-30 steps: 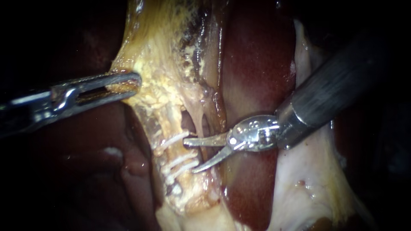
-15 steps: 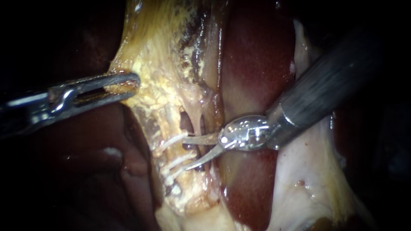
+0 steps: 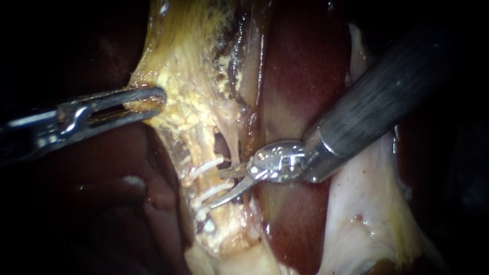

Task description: Go to the cutting position left tube

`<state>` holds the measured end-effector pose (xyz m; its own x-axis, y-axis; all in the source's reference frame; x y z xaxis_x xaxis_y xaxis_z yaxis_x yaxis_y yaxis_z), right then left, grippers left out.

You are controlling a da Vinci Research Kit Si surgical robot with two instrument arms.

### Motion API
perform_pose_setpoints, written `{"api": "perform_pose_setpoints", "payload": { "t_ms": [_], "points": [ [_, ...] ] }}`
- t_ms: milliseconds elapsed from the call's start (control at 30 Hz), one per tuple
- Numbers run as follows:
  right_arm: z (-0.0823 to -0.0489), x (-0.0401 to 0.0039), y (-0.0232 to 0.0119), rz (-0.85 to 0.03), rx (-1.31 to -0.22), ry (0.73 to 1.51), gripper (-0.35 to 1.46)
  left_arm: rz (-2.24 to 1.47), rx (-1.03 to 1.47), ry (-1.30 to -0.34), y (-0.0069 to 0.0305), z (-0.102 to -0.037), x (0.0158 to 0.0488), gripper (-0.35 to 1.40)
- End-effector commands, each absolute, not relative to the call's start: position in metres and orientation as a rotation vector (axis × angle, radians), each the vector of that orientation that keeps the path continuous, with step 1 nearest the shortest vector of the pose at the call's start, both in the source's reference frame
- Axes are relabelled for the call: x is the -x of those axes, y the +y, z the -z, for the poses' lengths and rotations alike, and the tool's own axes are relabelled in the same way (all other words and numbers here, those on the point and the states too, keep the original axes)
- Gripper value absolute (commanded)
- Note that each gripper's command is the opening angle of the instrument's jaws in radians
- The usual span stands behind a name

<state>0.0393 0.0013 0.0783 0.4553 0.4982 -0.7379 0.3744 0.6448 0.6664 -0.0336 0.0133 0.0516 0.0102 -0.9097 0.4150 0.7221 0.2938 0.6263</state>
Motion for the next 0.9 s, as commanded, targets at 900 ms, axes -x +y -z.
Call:
{"api": "perform_pose_setpoints", "payload": {
  "t_ms": [900],
  "points": [
    [-0.0782, -0.0434, 0.0005, -0.08, -1.059, 1.236, 1.04, 1.301, -0.242, -0.875, 0.0147, -0.0554, 0.032, -0.35]
  ]
}}
